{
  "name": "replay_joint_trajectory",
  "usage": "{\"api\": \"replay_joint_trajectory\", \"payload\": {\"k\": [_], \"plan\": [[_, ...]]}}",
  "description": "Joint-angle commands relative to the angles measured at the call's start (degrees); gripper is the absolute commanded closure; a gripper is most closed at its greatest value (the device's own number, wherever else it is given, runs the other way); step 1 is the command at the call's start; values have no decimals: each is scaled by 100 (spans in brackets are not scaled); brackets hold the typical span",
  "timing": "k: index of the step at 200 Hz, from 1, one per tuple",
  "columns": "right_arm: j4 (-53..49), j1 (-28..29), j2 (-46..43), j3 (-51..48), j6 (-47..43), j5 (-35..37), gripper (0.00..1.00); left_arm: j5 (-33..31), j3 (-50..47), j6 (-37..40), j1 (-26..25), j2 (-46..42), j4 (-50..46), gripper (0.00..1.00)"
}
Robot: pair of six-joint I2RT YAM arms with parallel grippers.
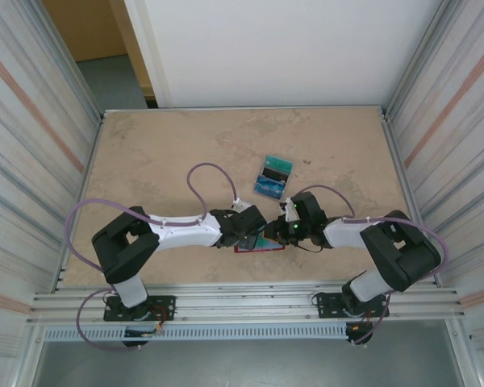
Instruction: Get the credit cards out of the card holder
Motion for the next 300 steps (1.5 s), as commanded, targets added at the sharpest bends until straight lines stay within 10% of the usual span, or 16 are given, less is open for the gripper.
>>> {"api": "replay_joint_trajectory", "payload": {"k": [1, 53, 300], "plan": [[60, -19, 120, 128, 39, -55, 85, 92, -139, -24, -18, 168, -188, 1], [-1289, -17, -125, 506, -524, 597, 99, 3, -285, -93, 26, -25, -199, 1], [-4441, -25, -725, 3481, -3642, 3056, 100, -114, -469, -143, 167, -1193, -344, 1]]}}
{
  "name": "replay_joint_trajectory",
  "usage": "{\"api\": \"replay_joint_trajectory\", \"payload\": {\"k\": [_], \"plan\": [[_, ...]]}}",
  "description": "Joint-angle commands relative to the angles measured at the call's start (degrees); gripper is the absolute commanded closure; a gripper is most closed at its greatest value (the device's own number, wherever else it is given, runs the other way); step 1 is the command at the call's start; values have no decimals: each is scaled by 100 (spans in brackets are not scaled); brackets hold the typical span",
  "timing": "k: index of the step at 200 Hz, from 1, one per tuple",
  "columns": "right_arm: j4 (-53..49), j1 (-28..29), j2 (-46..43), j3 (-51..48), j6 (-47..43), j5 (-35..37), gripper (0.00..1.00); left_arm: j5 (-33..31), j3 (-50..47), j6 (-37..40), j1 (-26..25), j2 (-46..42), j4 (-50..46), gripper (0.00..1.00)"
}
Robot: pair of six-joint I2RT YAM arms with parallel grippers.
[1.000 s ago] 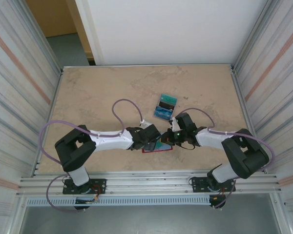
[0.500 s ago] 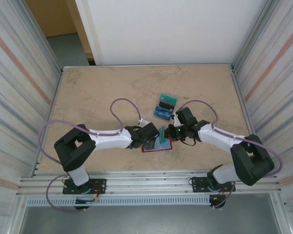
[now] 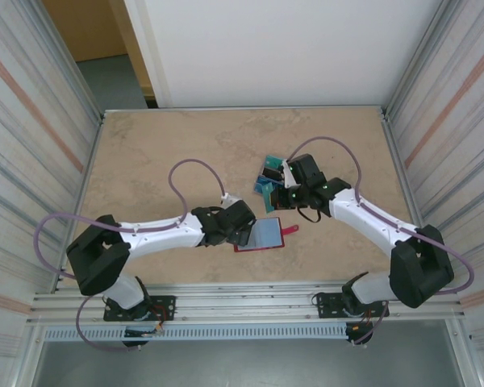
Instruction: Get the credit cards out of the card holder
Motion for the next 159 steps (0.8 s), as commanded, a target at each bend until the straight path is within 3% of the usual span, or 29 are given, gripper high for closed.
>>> {"api": "replay_joint_trajectory", "payload": {"k": [1, 61, 159], "plan": [[-380, -26, 49, 468, -990, 672, 100, -160, -134, -142, -28, -140, -128, 1], [-249, -211, 907, 1331, -2781, 1702, 100, -165, -203, -378, -32, -9, -57, 1], [316, -805, 1899, 2019, -3924, 1115, 100, -349, -232, -407, -23, -132, -75, 1]]}}
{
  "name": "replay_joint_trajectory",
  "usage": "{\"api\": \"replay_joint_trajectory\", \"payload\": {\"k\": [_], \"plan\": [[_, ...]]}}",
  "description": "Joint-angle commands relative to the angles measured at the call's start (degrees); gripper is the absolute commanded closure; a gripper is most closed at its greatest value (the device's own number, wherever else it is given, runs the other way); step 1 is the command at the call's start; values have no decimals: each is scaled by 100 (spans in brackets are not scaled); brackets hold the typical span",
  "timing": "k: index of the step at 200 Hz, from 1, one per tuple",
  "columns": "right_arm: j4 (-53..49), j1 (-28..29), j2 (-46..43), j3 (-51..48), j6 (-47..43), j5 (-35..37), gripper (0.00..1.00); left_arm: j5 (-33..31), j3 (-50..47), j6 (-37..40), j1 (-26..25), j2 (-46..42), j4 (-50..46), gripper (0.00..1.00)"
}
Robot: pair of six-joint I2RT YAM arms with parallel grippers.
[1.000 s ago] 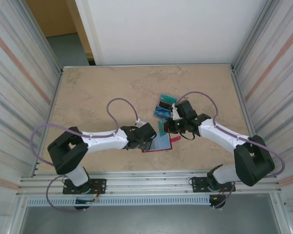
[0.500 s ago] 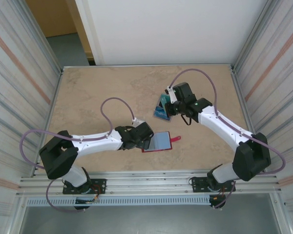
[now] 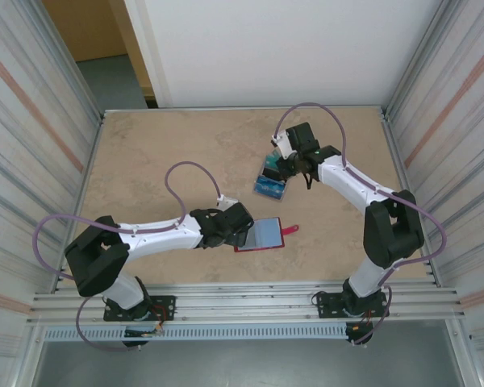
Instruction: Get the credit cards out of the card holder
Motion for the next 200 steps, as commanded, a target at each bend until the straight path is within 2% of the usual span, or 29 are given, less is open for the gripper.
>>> {"api": "replay_joint_trajectory", "payload": {"k": [1, 118, 200], "plan": [[256, -101, 140, 220, -438, -263, 100, -225, -55, -105, -23, -108, -76, 1], [375, -600, 480, 329, -901, -1279, 100, -288, -89, -53, 90, -279, -105, 2], [623, -610, 621, 76, -1211, -1318, 100, -346, -97, -33, 121, -365, -132, 1]]}}
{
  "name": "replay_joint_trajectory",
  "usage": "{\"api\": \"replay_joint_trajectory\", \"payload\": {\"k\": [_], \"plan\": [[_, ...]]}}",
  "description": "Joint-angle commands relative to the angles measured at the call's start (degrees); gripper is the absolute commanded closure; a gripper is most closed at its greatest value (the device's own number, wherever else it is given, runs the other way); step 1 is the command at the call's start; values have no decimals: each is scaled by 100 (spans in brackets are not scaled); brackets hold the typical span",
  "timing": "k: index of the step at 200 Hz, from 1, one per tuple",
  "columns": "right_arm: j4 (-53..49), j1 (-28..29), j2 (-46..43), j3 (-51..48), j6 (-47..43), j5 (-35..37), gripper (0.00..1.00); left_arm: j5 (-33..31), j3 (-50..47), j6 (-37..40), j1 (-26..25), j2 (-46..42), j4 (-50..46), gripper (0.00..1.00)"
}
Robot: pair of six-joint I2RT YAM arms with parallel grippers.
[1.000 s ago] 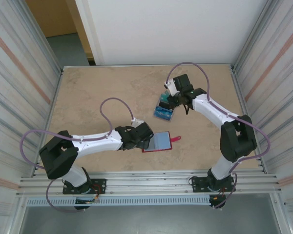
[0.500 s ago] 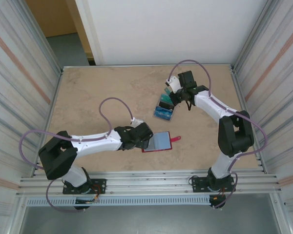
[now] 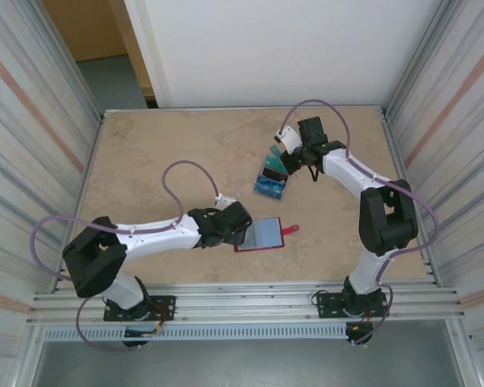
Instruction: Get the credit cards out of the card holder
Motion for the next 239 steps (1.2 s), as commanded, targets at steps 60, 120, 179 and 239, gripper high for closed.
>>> {"api": "replay_joint_trajectory", "payload": {"k": [60, 120, 179, 239], "plan": [[235, -7, 131, -271, -451, -55, 100, -339, -57, -68, 85, -351, -272, 1], [-30, 12, 239, -89, -537, 4, 96, -347, -24, -38, 111, -418, -268, 1], [33, 54, 297, -2, -456, 303, 85, -326, -10, -26, 124, -401, -269, 1], [64, 120, 317, 87, -346, 536, 81, -330, 0, -11, 120, -391, -266, 2]]}}
